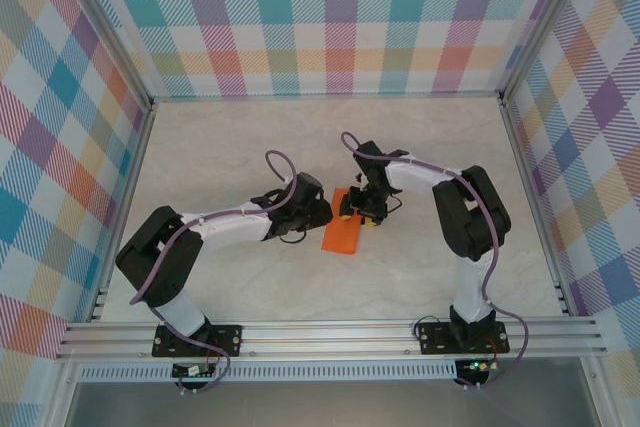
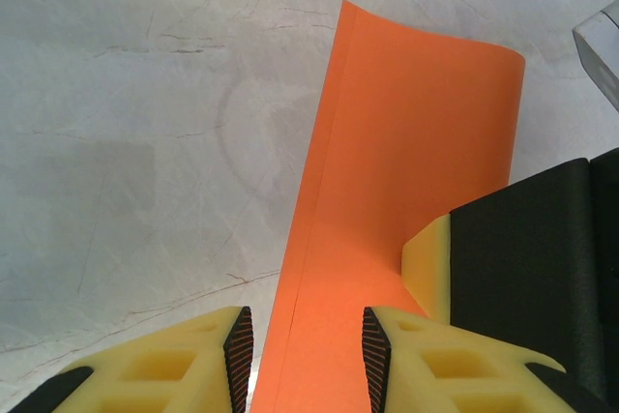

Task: Fold a paper plane with a square sheet of paper (pick it up from the middle)
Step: Hold the square sheet of paper at the center of the table.

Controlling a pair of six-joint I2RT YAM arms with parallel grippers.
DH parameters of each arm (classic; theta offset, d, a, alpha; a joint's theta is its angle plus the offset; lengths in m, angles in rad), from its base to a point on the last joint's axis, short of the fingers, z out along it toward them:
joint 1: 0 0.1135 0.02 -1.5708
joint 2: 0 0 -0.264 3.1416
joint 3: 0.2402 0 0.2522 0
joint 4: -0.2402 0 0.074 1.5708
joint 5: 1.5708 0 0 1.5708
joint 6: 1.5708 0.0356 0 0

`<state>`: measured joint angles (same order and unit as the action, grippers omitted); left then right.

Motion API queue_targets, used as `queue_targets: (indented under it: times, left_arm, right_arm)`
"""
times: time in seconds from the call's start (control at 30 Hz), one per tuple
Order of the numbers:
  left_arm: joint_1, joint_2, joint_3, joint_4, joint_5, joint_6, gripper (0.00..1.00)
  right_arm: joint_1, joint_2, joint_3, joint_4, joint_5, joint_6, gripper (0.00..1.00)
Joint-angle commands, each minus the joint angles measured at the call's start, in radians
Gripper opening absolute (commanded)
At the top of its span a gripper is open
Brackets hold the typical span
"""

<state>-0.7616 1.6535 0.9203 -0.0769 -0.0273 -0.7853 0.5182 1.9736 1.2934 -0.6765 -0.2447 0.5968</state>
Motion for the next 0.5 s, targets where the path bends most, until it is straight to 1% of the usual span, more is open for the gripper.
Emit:
queue_targets:
  times: [0.0,0.47]
  left_arm:
    - [-0.008,-0.006,-0.011,-0.008,-0.016,0.008,0.38]
    - [-0.008,0.002,-0.007,-0.012,-0.011,0.016,0.37]
  right_arm:
    - [0.003,0.131,-0.049,0.011,0.151,0.012,0.58]
    - [0.020,0.198,-0.008,-0.008,0.181,0.018,0.60]
